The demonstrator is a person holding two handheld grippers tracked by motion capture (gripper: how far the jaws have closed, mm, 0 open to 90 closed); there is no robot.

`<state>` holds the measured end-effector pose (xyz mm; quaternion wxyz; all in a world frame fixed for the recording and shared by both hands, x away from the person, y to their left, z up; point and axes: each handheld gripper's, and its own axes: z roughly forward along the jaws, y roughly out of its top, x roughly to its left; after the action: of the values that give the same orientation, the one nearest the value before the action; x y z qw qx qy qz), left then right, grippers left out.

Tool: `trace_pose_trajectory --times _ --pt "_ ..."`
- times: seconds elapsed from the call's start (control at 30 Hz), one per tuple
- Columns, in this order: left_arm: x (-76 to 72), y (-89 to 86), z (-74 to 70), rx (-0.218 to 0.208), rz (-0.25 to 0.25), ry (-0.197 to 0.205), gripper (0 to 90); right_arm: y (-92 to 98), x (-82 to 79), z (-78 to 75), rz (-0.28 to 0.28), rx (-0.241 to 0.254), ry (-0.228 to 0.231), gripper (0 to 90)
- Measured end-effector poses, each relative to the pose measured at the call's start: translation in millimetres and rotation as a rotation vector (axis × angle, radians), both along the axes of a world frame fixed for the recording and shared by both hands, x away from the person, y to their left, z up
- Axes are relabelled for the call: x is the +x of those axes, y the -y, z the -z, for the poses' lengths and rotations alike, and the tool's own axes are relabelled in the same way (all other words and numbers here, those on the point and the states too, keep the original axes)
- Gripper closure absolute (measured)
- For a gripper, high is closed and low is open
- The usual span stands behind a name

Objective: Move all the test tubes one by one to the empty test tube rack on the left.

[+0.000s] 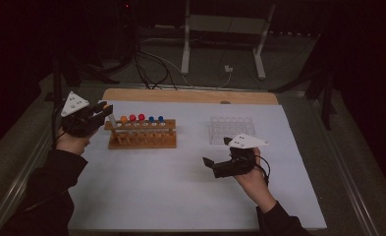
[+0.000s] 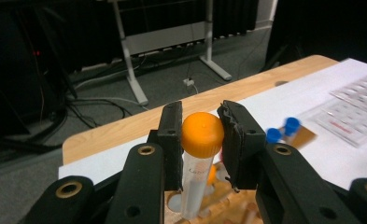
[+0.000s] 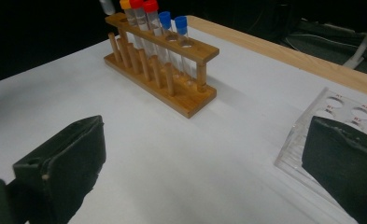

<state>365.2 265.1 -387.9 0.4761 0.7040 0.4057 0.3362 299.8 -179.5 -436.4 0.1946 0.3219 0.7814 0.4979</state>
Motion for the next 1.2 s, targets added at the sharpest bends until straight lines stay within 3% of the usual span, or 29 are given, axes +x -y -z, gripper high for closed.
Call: trace_pose_trajectory --times 0.03,0.23,0.5,0.67,0.8,0.93,1.0,1.07,1.2 --pt "4.1 -0.1 3.7 -0.018 -0.003 -0.001 71.7 0.3 0.0 0.1 0.002 0.001 -0.001 0.0" --pt "21.7 2.9 25.1 -0.023 -0.044 -0.047 71.7 2.2 1.3 1.1 0.005 -0.001 -0.007 0.0" --pt "30.1 3.4 51.4 -0.024 -0.057 -0.128 71.6 2.8 1.7 1.3 0.005 -0.001 -0.010 0.0" --pt "32.6 3.4 60.8 -0.009 -0.068 -0.169 71.5 3.1 2.0 1.4 0.008 -0.004 -0.010 0.0" --pt "32.3 0.3 60.9 -0.028 -0.065 -0.185 70.9 3.1 1.8 1.2 0.009 -0.007 -0.009 0.0" --pt "24.0 -2.3 58.8 -0.023 -0.068 -0.179 60.1 3.1 1.3 0.6 0.007 -0.009 -0.010 0.0" --pt "16.0 -5.1 58.0 -0.045 -0.064 -0.180 54.9 3.6 0.7 0.1 0.008 -0.006 -0.007 0.0" --pt "7.5 -5.7 58.1 -0.034 -0.064 -0.173 45.4 4.8 0.3 -0.2 0.009 -0.007 -0.005 0.0" --pt "-13.8 -6.2 60.6 -0.047 -0.015 -0.172 35.9 6.5 -0.1 -0.1 0.013 -0.006 -0.006 0.0"
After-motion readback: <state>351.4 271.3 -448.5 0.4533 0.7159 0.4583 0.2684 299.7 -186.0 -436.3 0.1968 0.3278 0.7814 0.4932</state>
